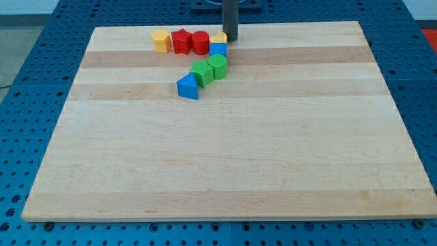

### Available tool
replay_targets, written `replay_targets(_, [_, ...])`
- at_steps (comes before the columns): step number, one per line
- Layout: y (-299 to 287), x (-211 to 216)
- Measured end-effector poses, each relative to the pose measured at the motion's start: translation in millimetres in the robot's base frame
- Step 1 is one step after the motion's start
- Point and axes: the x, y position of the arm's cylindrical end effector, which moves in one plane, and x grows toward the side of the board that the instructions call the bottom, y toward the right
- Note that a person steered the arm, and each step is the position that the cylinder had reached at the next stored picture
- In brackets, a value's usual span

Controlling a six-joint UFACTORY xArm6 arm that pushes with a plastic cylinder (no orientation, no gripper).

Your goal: Adjust the green star in between the green circle and blue triangle

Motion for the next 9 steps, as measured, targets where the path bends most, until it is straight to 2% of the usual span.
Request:
replay_targets(2, [-0.7, 4.9])
replay_targets(3, [19.7, 2.1])
replay_targets(5, [38.9, 68.9])
replay_targets(6, [24.0, 88.6])
replay_targets(9, [-7.1, 92.4])
